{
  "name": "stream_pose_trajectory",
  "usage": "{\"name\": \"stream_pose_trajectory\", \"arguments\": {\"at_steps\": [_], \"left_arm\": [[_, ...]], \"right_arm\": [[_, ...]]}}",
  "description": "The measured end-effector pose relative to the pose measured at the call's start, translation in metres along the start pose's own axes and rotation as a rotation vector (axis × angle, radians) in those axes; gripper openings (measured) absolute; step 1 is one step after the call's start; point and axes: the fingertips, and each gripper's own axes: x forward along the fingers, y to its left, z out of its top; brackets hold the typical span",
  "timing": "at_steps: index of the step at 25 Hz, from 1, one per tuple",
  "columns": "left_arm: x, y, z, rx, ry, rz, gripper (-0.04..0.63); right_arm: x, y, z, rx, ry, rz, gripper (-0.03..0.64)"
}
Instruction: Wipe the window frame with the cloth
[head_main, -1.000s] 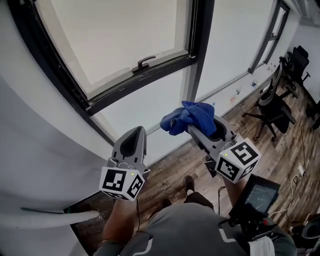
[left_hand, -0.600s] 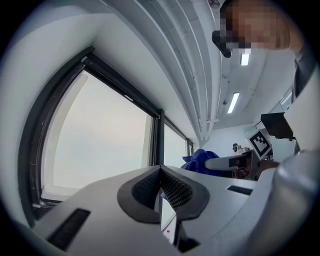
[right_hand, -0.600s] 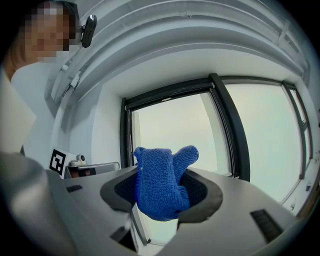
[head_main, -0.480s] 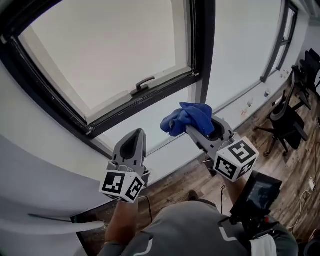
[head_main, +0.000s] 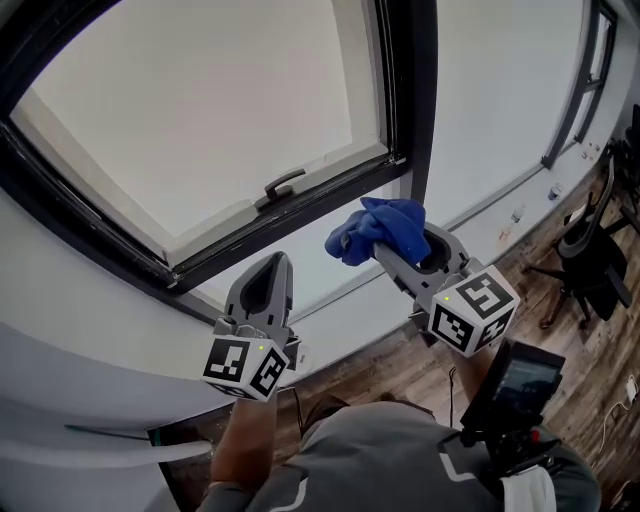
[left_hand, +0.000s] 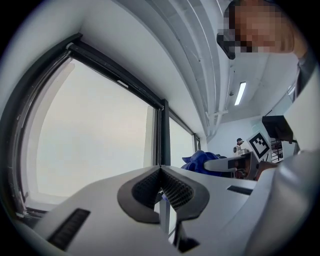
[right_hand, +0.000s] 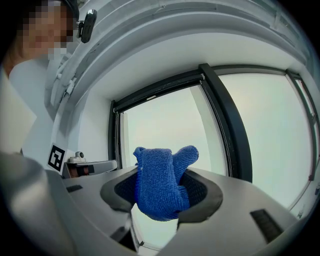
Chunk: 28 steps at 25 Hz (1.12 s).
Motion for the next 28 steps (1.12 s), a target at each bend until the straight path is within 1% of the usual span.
{"name": "stream_pose_trajectory", "arguments": {"at_steps": [3, 6, 10, 13, 17, 20, 24, 28], "left_arm": [[0.017, 0.013, 0.000, 0.017, 0.003, 0.005, 0.008], [0.034, 0.031, 0.000, 0.013, -0.004, -0.005, 0.008], [0.056, 0.068, -0.001, 0.011, 0.003, -0.024, 0.008], [0.069, 0.096, 0.002, 0.021, -0.003, -0.038, 0.008], [0.086, 0.123, 0.009, 0.020, -0.025, -0.057, 0.008], [0.102, 0.140, 0.005, 0.013, -0.036, -0.076, 0.008], [0.129, 0.149, -0.002, -0.011, -0.028, -0.085, 0.008], [0.166, 0.149, -0.010, -0.008, -0.011, -0.076, 0.008]], "right_arm": [[0.020, -0.012, 0.001, -0.003, 0.001, 0.001, 0.212], [0.045, -0.022, 0.003, -0.004, 0.000, -0.014, 0.212], [0.084, -0.032, 0.009, 0.001, -0.006, -0.053, 0.212], [0.113, -0.037, 0.018, -0.032, -0.010, -0.081, 0.212], [0.141, -0.052, 0.021, -0.039, -0.010, -0.139, 0.212], [0.159, -0.063, 0.018, -0.032, -0.008, -0.180, 0.212], [0.174, -0.089, 0.020, -0.033, 0.006, -0.225, 0.212], [0.185, -0.130, 0.027, -0.036, -0.003, -0.256, 0.212]]}}
